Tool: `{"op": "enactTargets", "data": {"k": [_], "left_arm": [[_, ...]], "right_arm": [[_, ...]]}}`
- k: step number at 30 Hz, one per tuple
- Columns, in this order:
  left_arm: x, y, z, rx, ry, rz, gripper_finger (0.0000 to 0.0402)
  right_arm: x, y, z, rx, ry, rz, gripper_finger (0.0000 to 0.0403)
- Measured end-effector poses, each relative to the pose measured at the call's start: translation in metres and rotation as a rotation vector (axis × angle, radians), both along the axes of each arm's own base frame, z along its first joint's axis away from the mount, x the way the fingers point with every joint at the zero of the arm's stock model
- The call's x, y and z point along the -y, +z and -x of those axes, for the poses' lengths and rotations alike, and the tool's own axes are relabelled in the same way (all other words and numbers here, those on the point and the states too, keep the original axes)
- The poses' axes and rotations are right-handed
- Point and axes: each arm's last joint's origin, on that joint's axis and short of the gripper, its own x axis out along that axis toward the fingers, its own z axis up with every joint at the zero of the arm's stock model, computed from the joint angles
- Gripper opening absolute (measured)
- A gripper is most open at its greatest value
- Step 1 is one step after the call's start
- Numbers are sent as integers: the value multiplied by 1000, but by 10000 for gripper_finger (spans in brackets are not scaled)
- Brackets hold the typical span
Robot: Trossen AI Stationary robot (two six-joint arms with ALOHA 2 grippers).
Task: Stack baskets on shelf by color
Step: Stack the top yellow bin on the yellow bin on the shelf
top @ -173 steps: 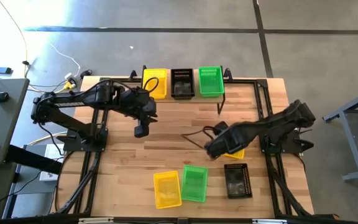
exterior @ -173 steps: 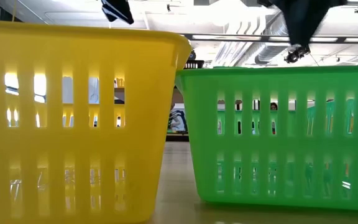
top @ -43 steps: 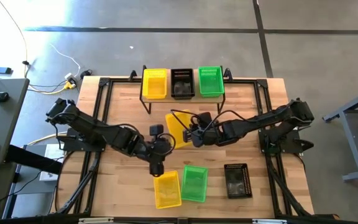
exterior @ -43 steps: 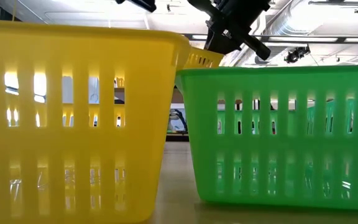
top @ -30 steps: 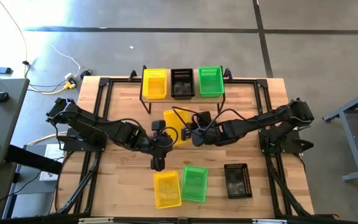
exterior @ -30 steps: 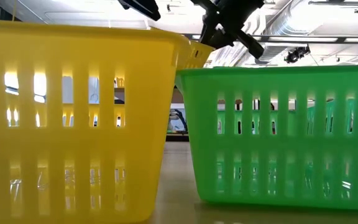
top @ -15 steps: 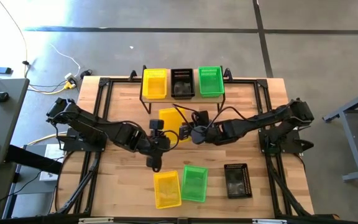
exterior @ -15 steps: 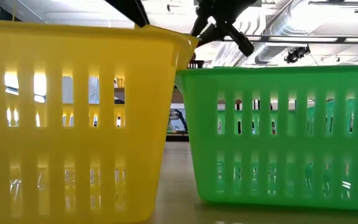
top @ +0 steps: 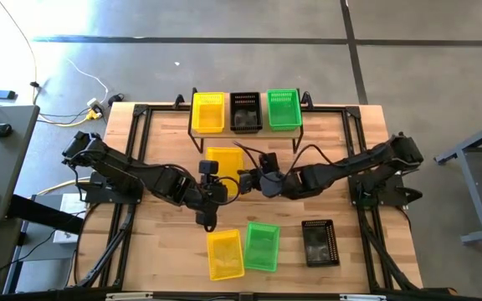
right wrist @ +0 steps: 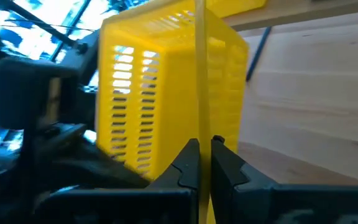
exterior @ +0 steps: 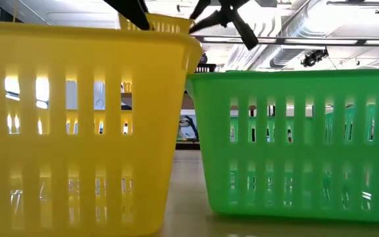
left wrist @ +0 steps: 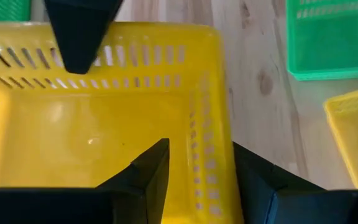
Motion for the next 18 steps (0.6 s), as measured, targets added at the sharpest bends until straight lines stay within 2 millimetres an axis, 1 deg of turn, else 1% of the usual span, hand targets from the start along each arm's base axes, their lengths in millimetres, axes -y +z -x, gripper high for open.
{"op": "enactTargets", "data": {"k": [3,5,13,15,18], "left_arm": [[-1,0,1,-12,5,-14,124],[-1,-1,1,-15,6,-18,110],[2,-1,2,-16,-1,-20,14],[4,-1,2,-13,-8,-23,5],[7,-1,3,-19,-31,-32,8]], "right_arm": [[-5,2,0,21,10,-4,0],[-5,2,1,21,6,-1,0],[-5,1,1,-1,11,20,0],[-5,1,1,-9,21,34,0],[-5,1,1,-21,37,59,3]]}}
